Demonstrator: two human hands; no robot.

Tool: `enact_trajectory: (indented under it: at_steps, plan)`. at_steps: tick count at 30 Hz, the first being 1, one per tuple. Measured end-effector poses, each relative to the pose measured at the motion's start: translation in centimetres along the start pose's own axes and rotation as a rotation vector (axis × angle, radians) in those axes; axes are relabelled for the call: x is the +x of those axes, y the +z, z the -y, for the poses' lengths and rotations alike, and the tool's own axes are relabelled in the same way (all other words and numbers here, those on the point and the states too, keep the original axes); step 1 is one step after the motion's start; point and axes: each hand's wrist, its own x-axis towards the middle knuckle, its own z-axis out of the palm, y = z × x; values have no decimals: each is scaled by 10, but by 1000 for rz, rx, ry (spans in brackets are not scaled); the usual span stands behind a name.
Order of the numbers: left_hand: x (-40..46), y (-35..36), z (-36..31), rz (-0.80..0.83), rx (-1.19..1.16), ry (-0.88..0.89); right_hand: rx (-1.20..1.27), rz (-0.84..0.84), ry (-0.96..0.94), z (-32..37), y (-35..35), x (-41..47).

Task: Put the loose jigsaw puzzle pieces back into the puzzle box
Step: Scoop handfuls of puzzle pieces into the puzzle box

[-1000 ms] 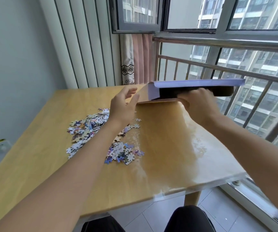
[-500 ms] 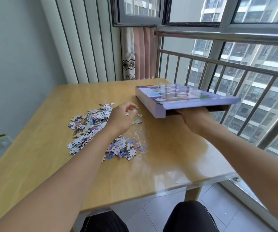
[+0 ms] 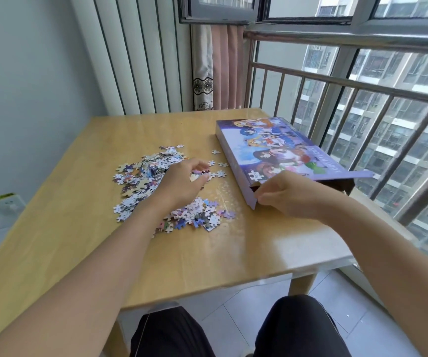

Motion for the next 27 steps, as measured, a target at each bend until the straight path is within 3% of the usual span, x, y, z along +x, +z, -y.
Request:
enact_trajectory:
  at_steps: [4,6,10,14,18,21,24,27]
  plan:
    - [3,-10,10,-29,-13,-37,81,-265,-219,53,13,16]
    - [5,-16,18,-64,15,-50,64,-257,-242,77,27,51]
    - [1,-32,45,-173,191,-120,-42,-59,-1,84,60,138]
    - [-10,-51,89,-274,349,-252,-18,-137,183,70,84,191]
    - [-13,-57,133,-260,203,-433,64,-136,216,68,110,216]
    - [2,-60,147,-273,-15,-468,156,-238,74,80,115,225]
    - [21,-63,153,-190,59,-459,158,-416,13,86,95,250]
    - [26,-62,154,-126,136,-480,58,-306,195,71,81,277]
